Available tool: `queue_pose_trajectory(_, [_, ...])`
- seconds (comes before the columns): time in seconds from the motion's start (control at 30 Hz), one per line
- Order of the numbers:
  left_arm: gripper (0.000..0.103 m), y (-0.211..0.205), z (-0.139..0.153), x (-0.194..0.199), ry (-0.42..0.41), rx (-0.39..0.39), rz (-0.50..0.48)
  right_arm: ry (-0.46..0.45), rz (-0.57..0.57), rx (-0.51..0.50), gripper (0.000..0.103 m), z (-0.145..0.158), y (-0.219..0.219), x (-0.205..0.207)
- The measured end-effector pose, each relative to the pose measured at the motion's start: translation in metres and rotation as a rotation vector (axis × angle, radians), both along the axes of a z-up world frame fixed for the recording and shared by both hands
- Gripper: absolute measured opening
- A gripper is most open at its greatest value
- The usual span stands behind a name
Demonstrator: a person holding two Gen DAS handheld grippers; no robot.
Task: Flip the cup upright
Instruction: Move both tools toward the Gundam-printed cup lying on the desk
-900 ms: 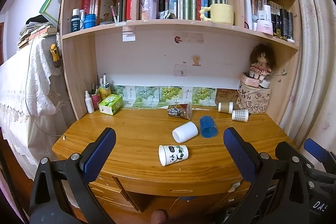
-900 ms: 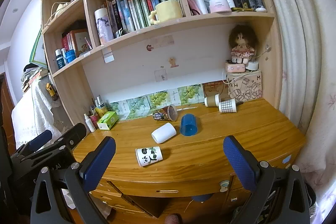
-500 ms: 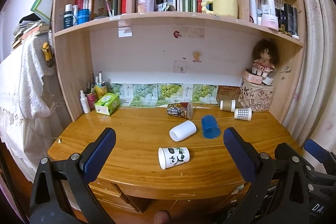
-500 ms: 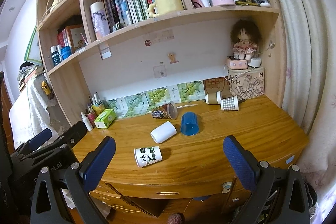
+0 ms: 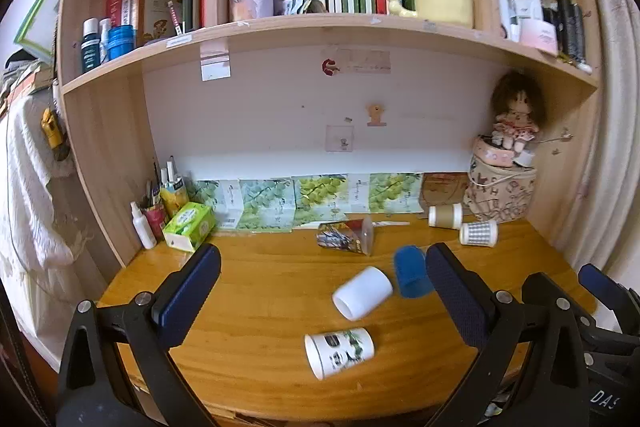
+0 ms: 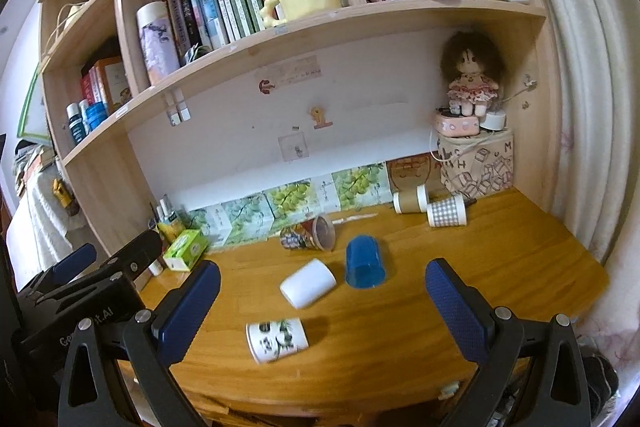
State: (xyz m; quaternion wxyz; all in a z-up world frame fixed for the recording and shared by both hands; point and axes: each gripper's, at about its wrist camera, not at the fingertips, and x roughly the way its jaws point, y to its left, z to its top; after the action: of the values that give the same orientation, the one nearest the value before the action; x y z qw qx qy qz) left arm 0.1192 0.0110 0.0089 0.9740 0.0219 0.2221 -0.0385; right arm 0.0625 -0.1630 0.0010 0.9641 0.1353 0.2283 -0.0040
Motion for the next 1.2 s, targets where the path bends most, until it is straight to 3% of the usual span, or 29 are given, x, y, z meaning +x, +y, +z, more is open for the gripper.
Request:
queue_pose_trajectory(0.23, [0.102,-0.008,-0.005,0.049,0.057,0.025,-0.032,0.041,0.018,0.029,0.103,-0.006,-0.007,0.053])
queue_pose_trajectory(0.53, [0.101,-0.020,-0.019,0.106,0.168,0.132,-0.143,0.118,0.020,0.085,0.103,-0.021,-0.013,0.103])
queue_pose_trajectory(0.87, [0.101,-0.029,-0.024,0.170,0.212,0.273,-0.263,0.225,0.050,0.139,0.103,-0.040,-0.010,0.164])
queue_pose_trajectory(1.2, [0.101,-0.031,-0.042,0.235,0.319,0.363,-0.407,0.318,0.011,0.271,0.103,-0.066,-0.015,0.219])
